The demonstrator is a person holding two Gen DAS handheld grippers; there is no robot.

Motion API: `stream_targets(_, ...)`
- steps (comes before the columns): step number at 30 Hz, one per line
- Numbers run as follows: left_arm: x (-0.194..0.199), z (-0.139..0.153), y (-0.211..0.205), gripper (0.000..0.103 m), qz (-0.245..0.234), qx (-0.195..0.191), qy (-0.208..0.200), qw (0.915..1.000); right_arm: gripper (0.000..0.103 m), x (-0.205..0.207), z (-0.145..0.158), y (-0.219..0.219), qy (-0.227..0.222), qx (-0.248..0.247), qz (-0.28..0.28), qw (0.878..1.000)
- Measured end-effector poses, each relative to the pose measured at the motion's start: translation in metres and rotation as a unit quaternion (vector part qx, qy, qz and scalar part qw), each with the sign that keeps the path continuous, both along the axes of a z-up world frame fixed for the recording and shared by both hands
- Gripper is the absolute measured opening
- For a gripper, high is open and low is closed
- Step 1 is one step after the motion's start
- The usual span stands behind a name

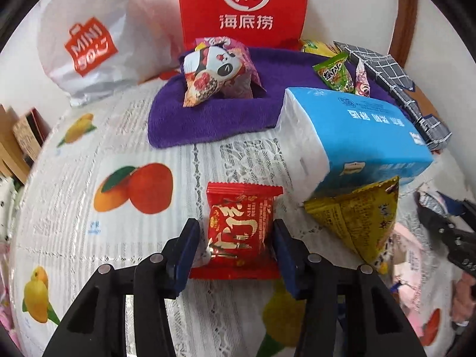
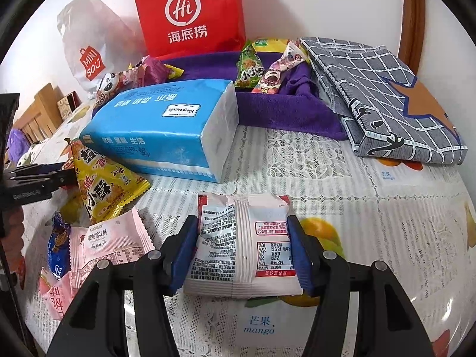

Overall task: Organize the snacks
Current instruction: 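Grasp the red candy pack with the left tool, then lift the red candy and white packet with both tools toward the towel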

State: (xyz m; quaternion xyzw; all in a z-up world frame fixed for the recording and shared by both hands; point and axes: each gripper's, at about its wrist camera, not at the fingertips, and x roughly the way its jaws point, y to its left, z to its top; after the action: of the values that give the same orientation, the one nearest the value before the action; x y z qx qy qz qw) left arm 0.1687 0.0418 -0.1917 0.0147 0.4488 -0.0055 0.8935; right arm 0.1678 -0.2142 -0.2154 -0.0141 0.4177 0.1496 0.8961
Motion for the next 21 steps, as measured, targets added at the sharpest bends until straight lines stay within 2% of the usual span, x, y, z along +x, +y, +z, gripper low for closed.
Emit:
stream_targets(5,-0.0032,-0.0006,-0.0011,0.044,0.005,-0.003,-0.020,0.9998,0.061,0.0000,-0.0004,0.0019,0.000,-0.006,0.001,1.000)
stream_targets(9,-0.0033,-0.0003,0.0017,0.044,0.006,-0.012,-0.021,0.9997,0.061,0.0001,-0.0006,0.0020,-0.001,-0.010,0.001,1.000)
stream_targets(17,-0.0032,-0.0011,-0.0012,0.044,0.007,-0.007,-0.020,0.9998,0.061,0.0015,-0.0007,-0.0034,0.001,0.012,0.003,1.000)
stream_targets(19,-0.0033,-0.0014,-0.0004,0.044,0.007,-0.008,-0.020,0.9997,0.070,0.0005,-0.0009,-0.0034,0.003,0.020,0.014,1.000)
stream_targets(21,-0.0034,-0.0014,0.0001,0.044,0.007,-0.011,-0.020,0.9997,0.073,0.0008,-0.0009,-0.0022,0.005,0.022,0.022,1.000)
